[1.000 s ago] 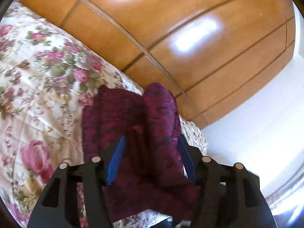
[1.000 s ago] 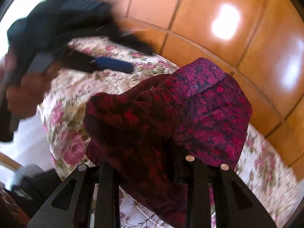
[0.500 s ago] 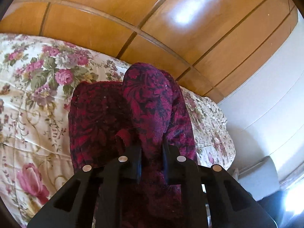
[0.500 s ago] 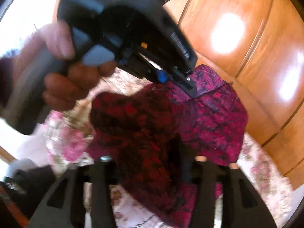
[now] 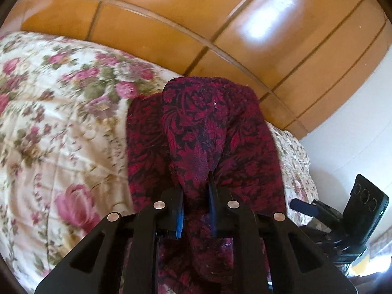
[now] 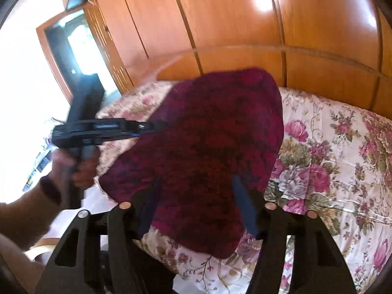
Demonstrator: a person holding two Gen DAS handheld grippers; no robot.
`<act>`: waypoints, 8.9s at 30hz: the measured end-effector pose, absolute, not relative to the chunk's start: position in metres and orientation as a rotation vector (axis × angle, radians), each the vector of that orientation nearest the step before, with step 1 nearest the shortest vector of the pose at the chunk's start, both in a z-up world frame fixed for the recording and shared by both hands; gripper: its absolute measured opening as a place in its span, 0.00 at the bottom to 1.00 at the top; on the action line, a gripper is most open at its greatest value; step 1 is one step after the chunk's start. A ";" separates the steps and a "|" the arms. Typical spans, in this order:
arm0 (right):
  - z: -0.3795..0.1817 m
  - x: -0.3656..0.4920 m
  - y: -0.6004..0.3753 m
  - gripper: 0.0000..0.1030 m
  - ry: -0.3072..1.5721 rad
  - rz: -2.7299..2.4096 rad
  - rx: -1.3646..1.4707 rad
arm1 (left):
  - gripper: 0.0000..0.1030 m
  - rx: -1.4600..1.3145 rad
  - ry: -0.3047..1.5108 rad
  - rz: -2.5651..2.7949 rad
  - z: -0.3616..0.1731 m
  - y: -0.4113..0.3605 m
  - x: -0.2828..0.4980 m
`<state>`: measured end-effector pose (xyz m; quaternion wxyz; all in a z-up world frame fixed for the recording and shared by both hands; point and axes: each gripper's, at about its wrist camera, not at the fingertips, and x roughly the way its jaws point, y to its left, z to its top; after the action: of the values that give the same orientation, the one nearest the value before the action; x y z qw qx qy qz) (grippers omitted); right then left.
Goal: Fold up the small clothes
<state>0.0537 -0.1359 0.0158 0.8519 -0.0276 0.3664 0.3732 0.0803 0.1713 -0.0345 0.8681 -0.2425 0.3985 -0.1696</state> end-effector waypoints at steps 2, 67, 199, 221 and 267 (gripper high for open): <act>0.007 0.051 -0.119 0.53 0.761 0.761 -0.129 | 0.15 -0.502 0.841 -0.316 -0.041 0.176 0.079; -0.111 0.180 -0.154 0.98 1.076 1.121 0.677 | 0.80 -0.538 0.846 -0.196 -0.094 0.199 0.069; -0.019 -0.006 -0.300 0.98 0.643 -0.372 0.110 | 0.96 -0.019 0.647 -0.214 0.002 -0.104 0.068; -0.015 -0.009 -0.299 0.98 0.618 -0.369 0.124 | 0.96 -0.011 0.622 -0.207 0.009 -0.103 0.062; -0.021 -0.011 -0.299 0.98 0.621 -0.370 0.150 | 0.96 0.010 0.609 -0.212 0.014 -0.103 0.054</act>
<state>-0.0113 -0.2990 -0.0213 0.9326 0.0733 0.3036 -0.1809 0.0542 -0.1035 0.0144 0.9485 0.0052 0.2991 -0.1041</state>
